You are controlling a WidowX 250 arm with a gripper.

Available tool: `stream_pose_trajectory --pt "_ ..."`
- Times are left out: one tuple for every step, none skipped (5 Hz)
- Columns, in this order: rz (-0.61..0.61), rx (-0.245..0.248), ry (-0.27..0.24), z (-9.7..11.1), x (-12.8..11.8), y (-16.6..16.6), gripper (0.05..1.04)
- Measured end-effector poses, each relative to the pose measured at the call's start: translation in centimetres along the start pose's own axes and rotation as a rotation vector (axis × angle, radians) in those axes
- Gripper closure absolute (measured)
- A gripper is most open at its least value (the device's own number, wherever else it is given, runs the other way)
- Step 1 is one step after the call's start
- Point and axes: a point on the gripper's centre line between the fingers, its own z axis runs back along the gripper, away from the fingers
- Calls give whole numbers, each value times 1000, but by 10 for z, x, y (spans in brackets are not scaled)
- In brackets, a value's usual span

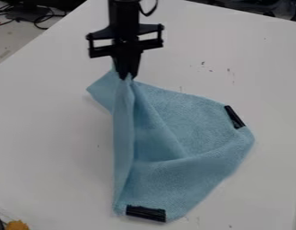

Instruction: Unfold the cloth from the center to the bottom left

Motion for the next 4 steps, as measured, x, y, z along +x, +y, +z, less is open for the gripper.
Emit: stream_pose_trajectory --pt "41 -61 -1 -2 -7 23 1012" --pt "65 -120 -1 -8 -17 37 1012" --pt "109 -159 14 -18 -20 56 1012" --pt "130 -206 19 -31 -22 71 1012"
